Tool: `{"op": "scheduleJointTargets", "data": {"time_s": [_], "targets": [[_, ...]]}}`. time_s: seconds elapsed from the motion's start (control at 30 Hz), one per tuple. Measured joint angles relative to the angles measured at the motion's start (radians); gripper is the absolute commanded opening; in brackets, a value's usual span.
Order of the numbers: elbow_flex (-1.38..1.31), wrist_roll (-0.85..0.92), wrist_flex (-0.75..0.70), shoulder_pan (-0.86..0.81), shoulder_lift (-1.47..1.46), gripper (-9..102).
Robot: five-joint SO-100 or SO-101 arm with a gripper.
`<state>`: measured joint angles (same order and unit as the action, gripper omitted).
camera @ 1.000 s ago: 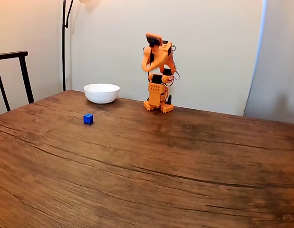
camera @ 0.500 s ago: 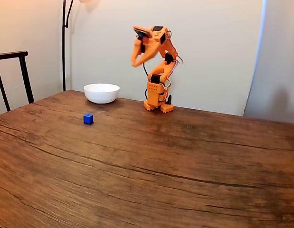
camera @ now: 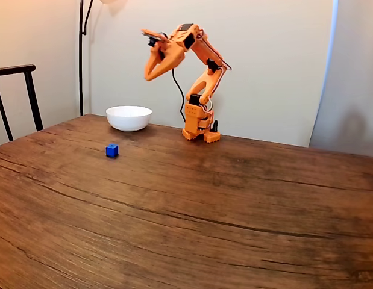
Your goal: Grasp the cube and drop it in the bowl
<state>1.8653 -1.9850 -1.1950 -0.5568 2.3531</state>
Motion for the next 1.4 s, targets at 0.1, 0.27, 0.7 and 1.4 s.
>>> {"op": "scheduleJointTargets", "data": {"time_s": [0.1, 0.27, 0.7, 1.4], "targets": [[-0.018, -0.018, 0.0, -0.038, -0.048, 0], [-0.034, -0.057, 0.0, -0.101, -0.15, 0], [-0.043, -0.17, 0.014, -0.173, -0.357, 0], [-0.275, -0.308, 0.015, -0.178, -0.762, 19]]}}
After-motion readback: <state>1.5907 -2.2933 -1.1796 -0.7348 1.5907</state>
